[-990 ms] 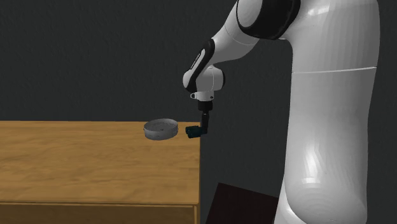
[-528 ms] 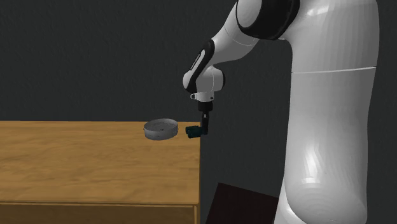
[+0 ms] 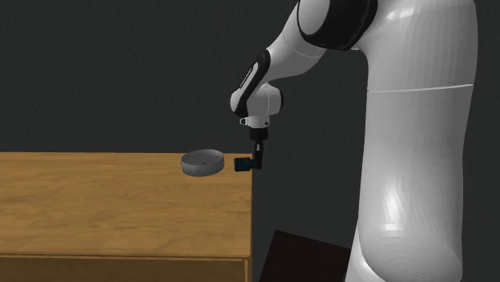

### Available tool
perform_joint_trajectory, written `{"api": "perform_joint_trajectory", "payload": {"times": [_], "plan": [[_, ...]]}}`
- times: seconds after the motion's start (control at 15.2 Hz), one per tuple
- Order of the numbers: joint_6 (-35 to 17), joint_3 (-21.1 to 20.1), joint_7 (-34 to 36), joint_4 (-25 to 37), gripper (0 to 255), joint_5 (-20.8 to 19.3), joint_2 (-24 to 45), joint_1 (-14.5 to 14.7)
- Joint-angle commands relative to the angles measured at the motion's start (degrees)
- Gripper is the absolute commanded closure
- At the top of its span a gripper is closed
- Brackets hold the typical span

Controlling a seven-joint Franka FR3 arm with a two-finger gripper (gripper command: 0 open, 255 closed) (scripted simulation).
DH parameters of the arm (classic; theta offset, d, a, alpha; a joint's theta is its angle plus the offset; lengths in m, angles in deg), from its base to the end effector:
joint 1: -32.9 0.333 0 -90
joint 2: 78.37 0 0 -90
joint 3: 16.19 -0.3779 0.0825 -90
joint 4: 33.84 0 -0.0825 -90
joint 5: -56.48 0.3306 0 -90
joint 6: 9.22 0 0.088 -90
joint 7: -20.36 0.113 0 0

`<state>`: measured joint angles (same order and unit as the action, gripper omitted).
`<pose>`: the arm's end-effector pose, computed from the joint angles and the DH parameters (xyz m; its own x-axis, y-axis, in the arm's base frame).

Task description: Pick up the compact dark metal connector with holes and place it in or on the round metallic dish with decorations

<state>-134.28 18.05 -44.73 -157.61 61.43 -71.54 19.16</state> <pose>0.3479 -0.3680 0.4350 0.9689 0.2455 -0.0314 0.2430 -0.9677 -0.0673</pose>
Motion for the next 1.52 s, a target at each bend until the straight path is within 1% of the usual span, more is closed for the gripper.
{"api": "perform_joint_trajectory", "payload": {"times": [0.0,0.73,1.45], "plan": [[-0.01,0.0,0.0,-0.01,255,0.0,-0.01,0.0],[7.93,0.27,2.5,3.99,255,-3.45,-4.88,0.57],[16.1,0.03,4.0,9.51,255,-5.42,-8.11,0.87]]}}
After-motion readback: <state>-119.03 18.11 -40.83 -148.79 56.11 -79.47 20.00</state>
